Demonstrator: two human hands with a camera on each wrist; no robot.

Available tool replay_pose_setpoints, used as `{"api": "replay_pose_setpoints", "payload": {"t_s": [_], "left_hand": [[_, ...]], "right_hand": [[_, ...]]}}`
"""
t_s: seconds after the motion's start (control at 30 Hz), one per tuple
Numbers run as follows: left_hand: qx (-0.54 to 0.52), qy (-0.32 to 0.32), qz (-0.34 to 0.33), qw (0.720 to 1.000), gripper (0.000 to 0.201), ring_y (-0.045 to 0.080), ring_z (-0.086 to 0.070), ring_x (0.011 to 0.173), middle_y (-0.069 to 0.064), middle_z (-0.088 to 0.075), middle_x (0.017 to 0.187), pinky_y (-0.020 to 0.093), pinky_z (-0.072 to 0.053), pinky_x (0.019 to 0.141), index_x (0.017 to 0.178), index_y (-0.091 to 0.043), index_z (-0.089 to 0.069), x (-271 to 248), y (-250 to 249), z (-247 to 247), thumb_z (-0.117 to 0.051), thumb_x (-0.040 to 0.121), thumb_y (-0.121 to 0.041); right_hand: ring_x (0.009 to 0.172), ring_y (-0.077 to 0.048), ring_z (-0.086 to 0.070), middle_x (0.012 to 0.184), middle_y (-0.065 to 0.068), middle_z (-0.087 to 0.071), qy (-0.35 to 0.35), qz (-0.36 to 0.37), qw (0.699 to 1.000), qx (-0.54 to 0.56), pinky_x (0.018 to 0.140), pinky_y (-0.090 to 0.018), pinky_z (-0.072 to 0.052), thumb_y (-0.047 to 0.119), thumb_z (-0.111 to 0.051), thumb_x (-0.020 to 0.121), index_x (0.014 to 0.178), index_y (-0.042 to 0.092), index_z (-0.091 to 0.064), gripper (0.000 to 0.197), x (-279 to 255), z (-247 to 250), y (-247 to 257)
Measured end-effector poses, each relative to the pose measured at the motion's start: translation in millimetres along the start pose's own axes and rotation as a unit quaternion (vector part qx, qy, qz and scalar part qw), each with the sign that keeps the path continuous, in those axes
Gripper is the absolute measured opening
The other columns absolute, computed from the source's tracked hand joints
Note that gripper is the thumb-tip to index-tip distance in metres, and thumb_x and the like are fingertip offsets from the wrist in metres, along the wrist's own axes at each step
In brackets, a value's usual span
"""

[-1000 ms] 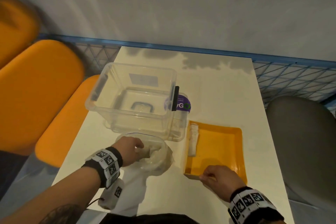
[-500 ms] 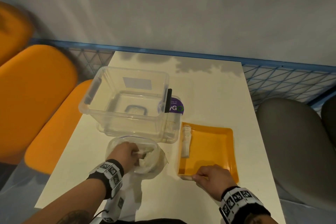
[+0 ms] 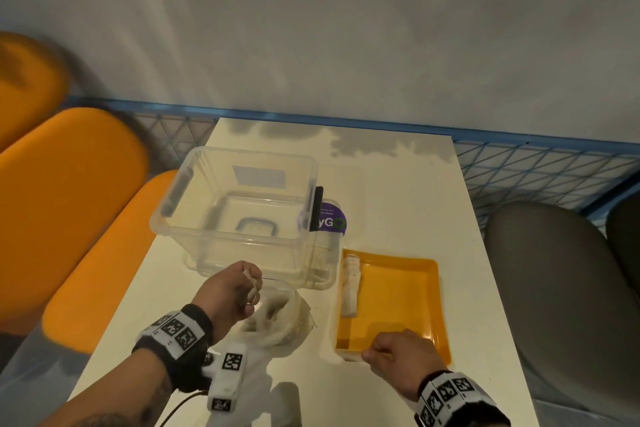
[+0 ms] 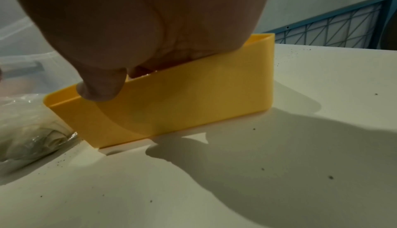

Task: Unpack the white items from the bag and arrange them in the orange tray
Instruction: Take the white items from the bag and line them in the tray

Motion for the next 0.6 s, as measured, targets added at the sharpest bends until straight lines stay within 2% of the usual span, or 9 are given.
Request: {"api": "replay_pose_setpoints", "payload": {"t_s": [0.07,0.13,0.23,0.27,0.33,0.37,0.47,0.53,0.6], "left_hand": [[0.006,0.050,-0.012,0.999,0.033,0.019,-0.049,0.054,0.013,-0.060,0.082,0.025,-0.038,0.044,0.095,-0.006,-0.058,-7.1,-8.6,-17.8,-0.055,0.063,0.002],[0.047,0.101,-0.037,0.993,0.039,0.022,-0.058,0.062,0.016,-0.067,0.089,0.027,-0.048,0.050,0.109,-0.004,-0.058,-14.0,-17.7,-38.1,-0.067,0.071,-0.002],[0.112,0.126,-0.062,0.984,0.049,0.027,-0.064,0.070,0.017,-0.073,0.091,0.030,-0.055,0.060,0.116,-0.008,-0.059,-18.6,-27.9,-65.2,-0.077,0.071,-0.008],[0.138,0.126,-0.073,0.980,0.049,0.027,-0.065,0.070,0.018,-0.073,0.089,0.031,-0.055,0.061,0.115,-0.009,-0.060,-19.4,-31.6,-74.2,-0.079,0.070,-0.010],[0.195,0.129,-0.098,0.967,0.046,0.027,-0.067,0.068,0.015,-0.073,0.084,0.033,-0.055,0.061,0.112,-0.015,-0.062,-18.9,-36.1,-93.5,-0.082,0.071,-0.011],[0.223,0.132,-0.109,0.960,0.043,0.027,-0.068,0.066,0.013,-0.073,0.080,0.034,-0.055,0.061,0.110,-0.018,-0.063,-18.5,-37.1,-103.8,-0.084,0.073,-0.010],[0.290,0.139,-0.125,0.939,0.042,0.022,-0.067,0.060,0.006,-0.072,0.083,0.033,-0.054,0.056,0.108,-0.025,-0.061,-16.6,-34.8,-131.9,-0.085,0.076,-0.012],[0.328,0.153,-0.132,0.923,0.049,0.019,-0.065,0.057,0.004,-0.070,0.090,0.030,-0.052,0.052,0.110,-0.030,-0.057,-16.6,-32.4,-149.7,-0.086,0.073,-0.016],[0.361,0.169,-0.138,0.907,0.057,0.016,-0.064,0.053,0.003,-0.068,0.090,0.029,-0.051,0.049,0.112,-0.034,-0.052,-16.7,-29.7,-165.7,-0.086,0.069,-0.018]], "right_hand": [[0.110,-0.019,-0.055,0.091,0.008,-0.054,0.003,-0.001,1.000,-0.006,0.098,-0.032,-0.041,0.069,-0.043,0.088,0.108,0.039,-0.066,0.043,0.7,-0.2,0.5],[0.111,-0.017,-0.056,0.103,0.010,-0.064,0.016,0.006,1.000,-0.013,0.100,-0.034,-0.039,0.075,-0.039,0.084,0.099,0.042,-0.065,0.044,3.4,-3.0,0.8],[0.110,-0.015,-0.057,0.113,0.016,-0.066,0.020,0.014,0.999,0.021,0.101,-0.035,-0.040,0.097,-0.025,0.065,0.084,0.048,-0.055,0.060,5.2,1.0,1.2],[0.109,-0.013,-0.057,0.113,0.017,-0.066,0.010,0.021,0.999,0.035,0.101,-0.035,-0.041,0.094,-0.027,0.068,0.086,0.048,-0.055,0.057,5.0,6.8,3.6],[0.105,-0.010,-0.059,0.108,0.017,-0.067,-0.026,0.040,0.996,0.079,0.097,-0.034,-0.045,0.076,-0.041,0.085,0.089,0.046,-0.058,0.035,2.8,26.3,11.6],[0.100,-0.006,-0.060,0.102,0.017,-0.068,-0.048,0.052,0.991,0.113,0.093,-0.033,-0.048,0.068,-0.044,0.088,0.089,0.044,-0.060,0.028,1.1,38.2,16.2],[0.089,0.002,-0.060,0.092,0.018,-0.069,-0.112,0.108,0.962,0.225,0.082,-0.023,-0.049,0.051,-0.056,0.092,0.093,0.038,-0.067,0.018,-8.7,78.9,39.4],[0.086,0.001,-0.062,0.093,0.015,-0.070,-0.135,0.133,0.935,0.299,0.078,-0.020,-0.050,0.044,-0.063,0.090,0.097,0.036,-0.068,0.012,-16.6,104.1,56.8],[0.078,0.000,-0.062,0.090,0.014,-0.069,-0.149,0.136,0.913,0.354,0.069,-0.014,-0.049,0.042,-0.069,0.087,0.101,0.033,-0.068,0.017,-19.9,120.0,65.5]]}}
Point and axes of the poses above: each hand's wrist, its own x-axis towards the middle knuckle, its own z-axis out of the back of the hand, y = z × x, the point moved 10 cm from there along x, towards the middle knuckle
